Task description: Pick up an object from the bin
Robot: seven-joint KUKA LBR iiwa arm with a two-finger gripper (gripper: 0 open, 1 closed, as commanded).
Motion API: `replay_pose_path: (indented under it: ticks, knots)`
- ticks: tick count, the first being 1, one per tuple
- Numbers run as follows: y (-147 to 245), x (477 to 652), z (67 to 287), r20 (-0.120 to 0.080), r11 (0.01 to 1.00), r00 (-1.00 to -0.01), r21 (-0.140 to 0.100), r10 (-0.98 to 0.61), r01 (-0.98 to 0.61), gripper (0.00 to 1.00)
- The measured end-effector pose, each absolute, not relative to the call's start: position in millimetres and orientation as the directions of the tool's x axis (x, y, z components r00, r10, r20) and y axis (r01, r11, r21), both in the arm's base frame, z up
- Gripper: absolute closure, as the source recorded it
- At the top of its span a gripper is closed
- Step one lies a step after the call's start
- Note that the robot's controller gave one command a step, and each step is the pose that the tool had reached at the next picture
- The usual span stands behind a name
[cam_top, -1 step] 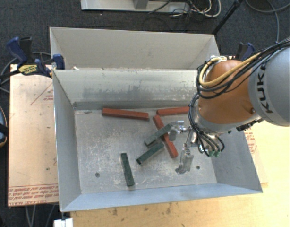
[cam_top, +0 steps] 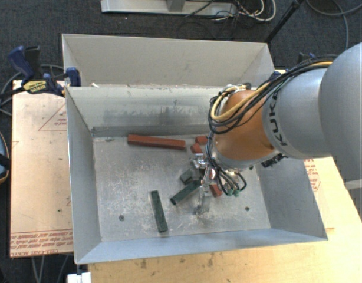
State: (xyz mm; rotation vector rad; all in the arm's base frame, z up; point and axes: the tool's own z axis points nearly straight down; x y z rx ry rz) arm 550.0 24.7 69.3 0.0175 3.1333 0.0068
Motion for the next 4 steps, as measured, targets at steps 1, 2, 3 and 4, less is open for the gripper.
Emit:
replay_pose_path:
  ticks: [1,2,3,4]
  knots:
    - [23,549.0,72,-0.005,1.0,-1.0,0.002,0.012,0.012,1.0]
    - [0,509.6,220,-0.008,0.992,-0.992,0.001,0.125,0.125,1.0]
    - [1,508.7,216,0.0,0.992,-0.992,0.001,0.124,0.124,0.0]
    - [22,518.5,82,0.004,0.99,-0.99,0.002,-0.143,-0.143,0.0]
